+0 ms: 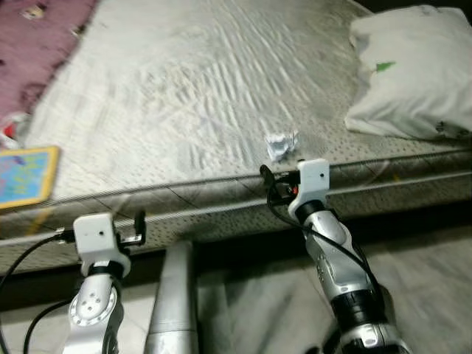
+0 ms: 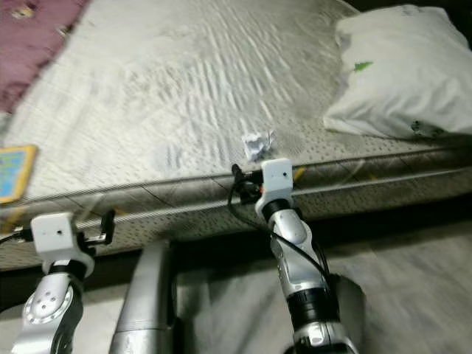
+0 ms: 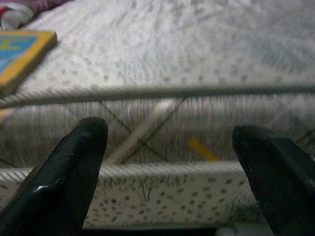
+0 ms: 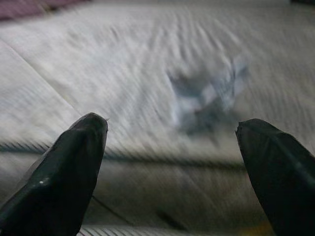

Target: Clean up the room

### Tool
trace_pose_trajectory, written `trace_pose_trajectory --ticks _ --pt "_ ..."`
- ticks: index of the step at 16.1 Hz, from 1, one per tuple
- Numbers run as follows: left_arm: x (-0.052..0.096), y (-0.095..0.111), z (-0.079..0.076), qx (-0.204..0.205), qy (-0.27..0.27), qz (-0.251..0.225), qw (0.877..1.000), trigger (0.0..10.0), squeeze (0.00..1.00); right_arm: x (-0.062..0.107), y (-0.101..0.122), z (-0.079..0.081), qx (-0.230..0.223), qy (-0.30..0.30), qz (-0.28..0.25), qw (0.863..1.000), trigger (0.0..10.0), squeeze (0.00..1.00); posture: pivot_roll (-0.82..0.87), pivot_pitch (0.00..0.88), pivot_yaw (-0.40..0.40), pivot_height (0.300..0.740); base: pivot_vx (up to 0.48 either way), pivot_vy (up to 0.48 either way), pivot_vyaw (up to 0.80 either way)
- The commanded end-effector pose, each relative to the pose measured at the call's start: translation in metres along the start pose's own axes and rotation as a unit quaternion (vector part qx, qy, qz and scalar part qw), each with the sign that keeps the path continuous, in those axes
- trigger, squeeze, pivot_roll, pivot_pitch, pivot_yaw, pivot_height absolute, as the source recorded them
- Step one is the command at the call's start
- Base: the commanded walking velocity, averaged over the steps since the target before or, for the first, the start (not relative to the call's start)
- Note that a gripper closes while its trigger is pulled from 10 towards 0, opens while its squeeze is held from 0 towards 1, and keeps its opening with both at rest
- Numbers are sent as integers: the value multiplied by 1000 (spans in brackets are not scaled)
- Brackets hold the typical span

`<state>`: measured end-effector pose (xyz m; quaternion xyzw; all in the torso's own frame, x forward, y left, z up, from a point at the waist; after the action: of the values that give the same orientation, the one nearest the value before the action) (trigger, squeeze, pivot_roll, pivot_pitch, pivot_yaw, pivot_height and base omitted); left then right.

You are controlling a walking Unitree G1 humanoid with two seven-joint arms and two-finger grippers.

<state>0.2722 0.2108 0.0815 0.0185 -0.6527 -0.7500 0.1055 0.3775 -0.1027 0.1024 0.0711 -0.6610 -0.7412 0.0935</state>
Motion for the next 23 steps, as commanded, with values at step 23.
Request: trace_pose_trajectory --ticks 23 --pt "43 6 -15 4 1 37 999 10000 0 -56 135 -30 -2 -30 -171 985 10000 0 189 220 -79 402 0 0 0"
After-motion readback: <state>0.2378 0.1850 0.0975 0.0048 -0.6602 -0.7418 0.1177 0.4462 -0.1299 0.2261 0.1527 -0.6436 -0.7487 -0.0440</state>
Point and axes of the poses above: a point about 5 cm out from each wrist's last joint towards the gripper, its own x axis pointing back from the gripper into the wrist, its own y axis along the axis of the wrist's last joint, z = x × y, the point moved 6 cm from there along -x, pointing out of the wrist towards the gripper, and after that the axes turned 6 degrees about -x, right-handed, at the moved point
